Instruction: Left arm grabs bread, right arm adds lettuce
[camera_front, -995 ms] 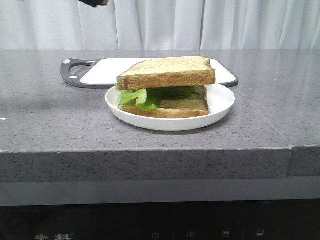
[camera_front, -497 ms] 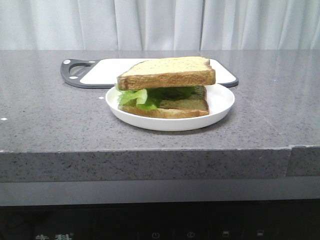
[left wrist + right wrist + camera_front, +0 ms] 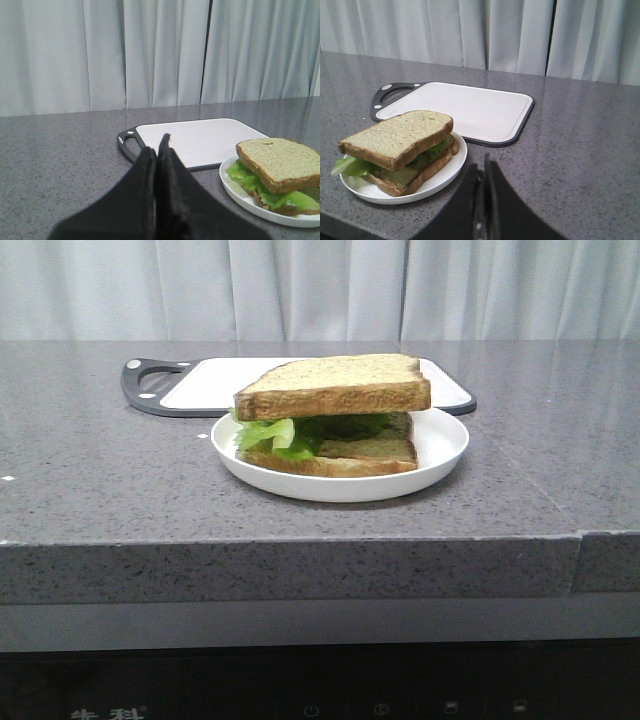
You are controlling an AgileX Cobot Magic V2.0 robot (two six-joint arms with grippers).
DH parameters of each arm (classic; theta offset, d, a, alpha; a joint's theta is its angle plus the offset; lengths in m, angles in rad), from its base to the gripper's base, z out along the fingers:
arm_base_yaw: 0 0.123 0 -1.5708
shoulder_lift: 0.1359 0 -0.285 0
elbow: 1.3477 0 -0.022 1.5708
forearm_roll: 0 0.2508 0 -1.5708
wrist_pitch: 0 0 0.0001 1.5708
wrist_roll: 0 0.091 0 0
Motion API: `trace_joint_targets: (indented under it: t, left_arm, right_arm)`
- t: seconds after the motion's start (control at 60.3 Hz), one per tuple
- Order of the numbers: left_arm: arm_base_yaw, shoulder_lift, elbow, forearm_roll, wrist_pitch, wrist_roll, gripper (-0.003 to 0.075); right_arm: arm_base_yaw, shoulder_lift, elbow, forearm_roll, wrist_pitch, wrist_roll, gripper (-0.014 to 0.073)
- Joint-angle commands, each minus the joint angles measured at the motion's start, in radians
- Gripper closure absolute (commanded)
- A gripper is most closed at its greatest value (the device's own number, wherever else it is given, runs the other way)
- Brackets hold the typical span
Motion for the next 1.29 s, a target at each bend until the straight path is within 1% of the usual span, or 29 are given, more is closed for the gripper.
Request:
trace_joint_targets:
  t: [0.0,0.133,0.68,0.763,0.796,0.829,0.862,0.912,0.928,0.945,0.978,1.111,1.277]
  left_arm:
    - [-0.006,0.007,-0.026,-0.020,-0.074,-0.003,0.0741]
    - [-0.006,0.007,-0.026,-0.020,-0.054,-0.003,0.0741]
    - [-0.006,0.007,-0.026,-0.020,-0.054,-0.003,0.0741]
    - [-0.006,0.007,-0.026,-0.004,-0.056,-0.003,0.0741]
    - [-0.006,0.007,-0.026,0.025,-0.063,-0.009,0.0741]
    - [-0.004,0.007,-0.026,0.089,-0.066,-0.057,0.0741]
    - [0.000,0.007,-0.026,0.189,-0.068,-0.162,0.0741]
    - [0.005,0.007,-0.026,0.373,-0.067,-0.402,0.0741]
    - [0.007,0.007,-0.026,0.443,-0.065,-0.460,0.0741]
    - [0.010,0.007,-0.026,0.479,-0.062,-0.529,0.0741]
    - [0.012,0.007,-0.026,0.534,-0.062,-0.586,0.0741]
    - [0.024,-0.005,0.007,0.542,-0.062,-0.573,0.0741]
    - [0.138,-0.062,0.104,0.542,-0.062,-0.573,0.0741]
  right_arm:
    - [-0.006,0.008,-0.027,-0.003,-0.086,-0.004,0.0655]
    - [-0.006,0.008,-0.027,-0.003,-0.088,-0.004,0.0655]
    - [-0.006,0.008,-0.027,-0.003,-0.088,-0.004,0.0655]
    - [-0.006,0.008,-0.027,-0.003,-0.088,-0.004,0.0655]
    - [-0.006,0.008,-0.027,-0.003,-0.088,-0.004,0.0655]
    - [-0.006,0.008,-0.027,-0.003,-0.088,-0.004,0.0655]
    - [-0.006,0.008,-0.027,-0.003,-0.088,-0.004,0.0655]
    - [-0.006,0.008,-0.027,-0.003,-0.088,-0.004,0.0655]
    - [-0.006,0.008,-0.027,-0.003,-0.088,-0.004,0.0655]
    - [-0.006,0.008,-0.027,-0.003,-0.088,-0.004,0.0655]
    - [-0.006,0.008,-0.027,-0.003,-0.088,-0.004,0.0655]
    - [-0.006,0.008,-0.027,-0.003,-0.088,-0.004,0.0655]
    - [-0.006,0.008,-0.027,-0.003,-0.088,-0.004,0.0655]
